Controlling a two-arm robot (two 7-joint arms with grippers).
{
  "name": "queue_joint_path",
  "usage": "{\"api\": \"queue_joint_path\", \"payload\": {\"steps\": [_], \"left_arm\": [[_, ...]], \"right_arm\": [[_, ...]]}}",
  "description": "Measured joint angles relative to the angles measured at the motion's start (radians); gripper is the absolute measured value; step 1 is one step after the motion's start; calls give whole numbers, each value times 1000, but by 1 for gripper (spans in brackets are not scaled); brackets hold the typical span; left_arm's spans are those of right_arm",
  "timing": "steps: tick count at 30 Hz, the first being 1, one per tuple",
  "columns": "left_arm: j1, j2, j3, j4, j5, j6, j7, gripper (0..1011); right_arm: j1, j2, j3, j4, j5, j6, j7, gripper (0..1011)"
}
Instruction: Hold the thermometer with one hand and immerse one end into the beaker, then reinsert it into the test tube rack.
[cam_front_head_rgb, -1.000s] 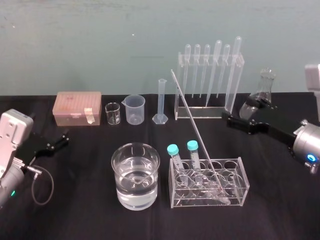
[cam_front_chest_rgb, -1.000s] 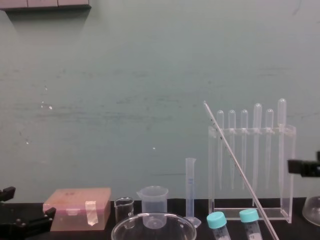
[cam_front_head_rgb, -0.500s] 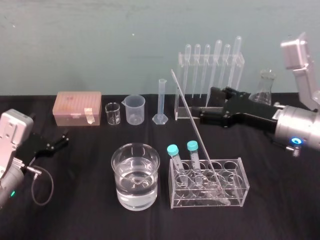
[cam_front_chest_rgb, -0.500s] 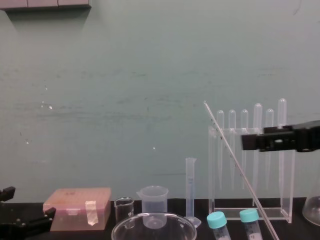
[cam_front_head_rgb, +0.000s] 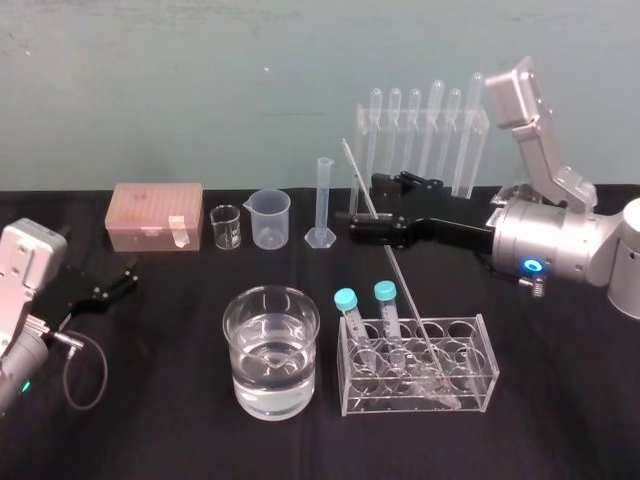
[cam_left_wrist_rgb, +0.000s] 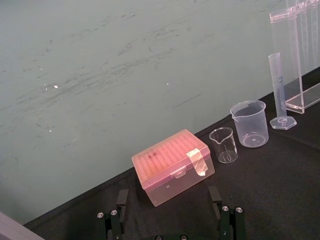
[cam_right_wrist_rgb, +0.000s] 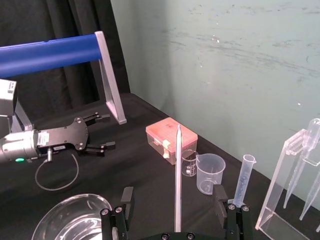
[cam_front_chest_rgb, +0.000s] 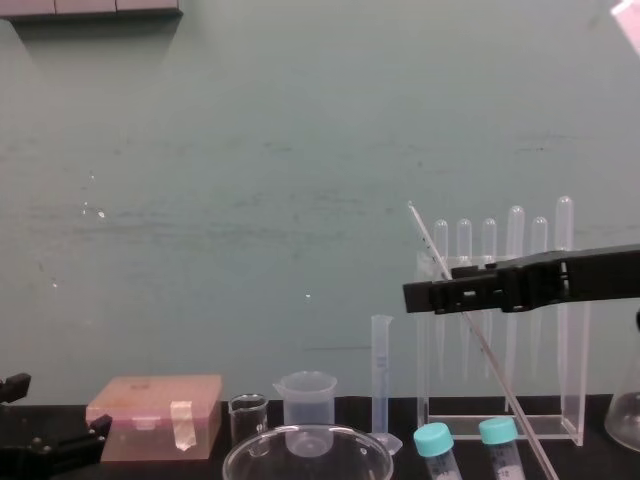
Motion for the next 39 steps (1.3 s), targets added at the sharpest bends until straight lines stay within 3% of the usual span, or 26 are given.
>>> {"api": "queue_joint_path", "payload": {"steps": [19,30,33,36,39], "left_arm": [[0,0,0,0,0,0,0,1008],[0,0,0,0,0,0,0,1008],[0,0,0,0,0,0,0,1008],[0,0,0,0,0,0,0,1008],[0,0,0,0,0,0,0,1008]], "right_arm": [[16,-11,-14,12,-7,0,-15,995],[15,-11,-13,12,-7,0,-15,734],[15,-11,-13,12,-7,-1,-15,611],[14,-11,-12,11,-7,-1,-15,551],[14,-11,-12,11,-7,-1,-15,407]]}}
